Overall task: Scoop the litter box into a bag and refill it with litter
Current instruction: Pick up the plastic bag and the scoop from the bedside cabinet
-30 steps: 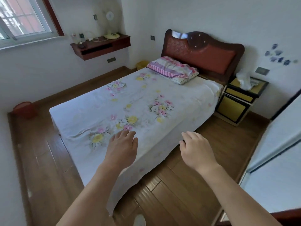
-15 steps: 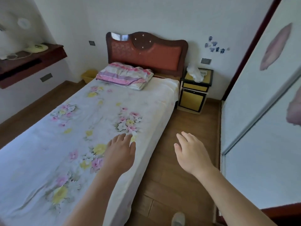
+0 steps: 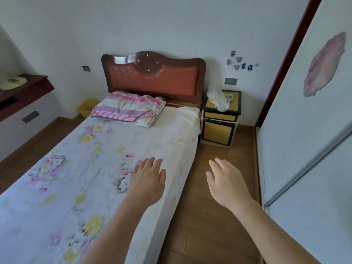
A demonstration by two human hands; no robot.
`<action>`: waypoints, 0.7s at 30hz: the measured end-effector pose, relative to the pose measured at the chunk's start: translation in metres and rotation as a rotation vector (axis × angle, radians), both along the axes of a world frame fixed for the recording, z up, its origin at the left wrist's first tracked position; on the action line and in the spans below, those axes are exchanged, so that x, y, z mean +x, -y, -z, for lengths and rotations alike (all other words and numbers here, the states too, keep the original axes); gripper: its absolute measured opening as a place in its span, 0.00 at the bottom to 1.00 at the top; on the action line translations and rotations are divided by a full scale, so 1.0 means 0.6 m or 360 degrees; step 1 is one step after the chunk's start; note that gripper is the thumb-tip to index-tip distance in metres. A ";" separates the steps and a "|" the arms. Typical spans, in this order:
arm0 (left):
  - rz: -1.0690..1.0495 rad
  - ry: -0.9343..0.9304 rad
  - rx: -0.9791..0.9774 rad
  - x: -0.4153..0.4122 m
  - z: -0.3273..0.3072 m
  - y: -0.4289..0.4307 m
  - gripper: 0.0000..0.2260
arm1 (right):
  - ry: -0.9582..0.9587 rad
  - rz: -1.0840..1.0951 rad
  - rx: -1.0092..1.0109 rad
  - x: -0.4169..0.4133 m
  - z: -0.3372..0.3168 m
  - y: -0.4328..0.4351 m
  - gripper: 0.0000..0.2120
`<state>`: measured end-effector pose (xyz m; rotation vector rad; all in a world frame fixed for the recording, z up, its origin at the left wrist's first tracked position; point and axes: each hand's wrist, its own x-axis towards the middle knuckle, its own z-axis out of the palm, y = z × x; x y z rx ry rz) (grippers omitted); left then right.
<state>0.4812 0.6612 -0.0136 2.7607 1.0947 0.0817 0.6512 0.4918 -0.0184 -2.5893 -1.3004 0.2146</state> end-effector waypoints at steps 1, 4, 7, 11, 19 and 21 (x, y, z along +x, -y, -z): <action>0.0002 0.0002 0.0003 0.024 -0.004 -0.014 0.20 | -0.0004 0.0006 -0.0003 0.025 -0.004 -0.015 0.24; 0.0024 0.0007 -0.0005 0.088 -0.013 -0.058 0.20 | -0.0001 0.0028 -0.0021 0.092 -0.013 -0.057 0.24; 0.0043 0.0013 -0.0033 0.151 -0.011 -0.114 0.20 | 0.0005 0.0056 -0.0048 0.151 -0.014 -0.108 0.24; 0.0087 0.0040 -0.0080 0.243 0.004 -0.203 0.21 | 0.0011 0.0123 -0.0082 0.229 0.000 -0.189 0.24; 0.0331 0.0026 -0.0118 0.455 0.008 -0.382 0.22 | 0.0059 0.0325 -0.0131 0.384 0.001 -0.332 0.24; 0.0399 0.0024 -0.0111 0.508 -0.001 -0.411 0.22 | 0.0065 0.0385 -0.0133 0.422 -0.007 -0.354 0.25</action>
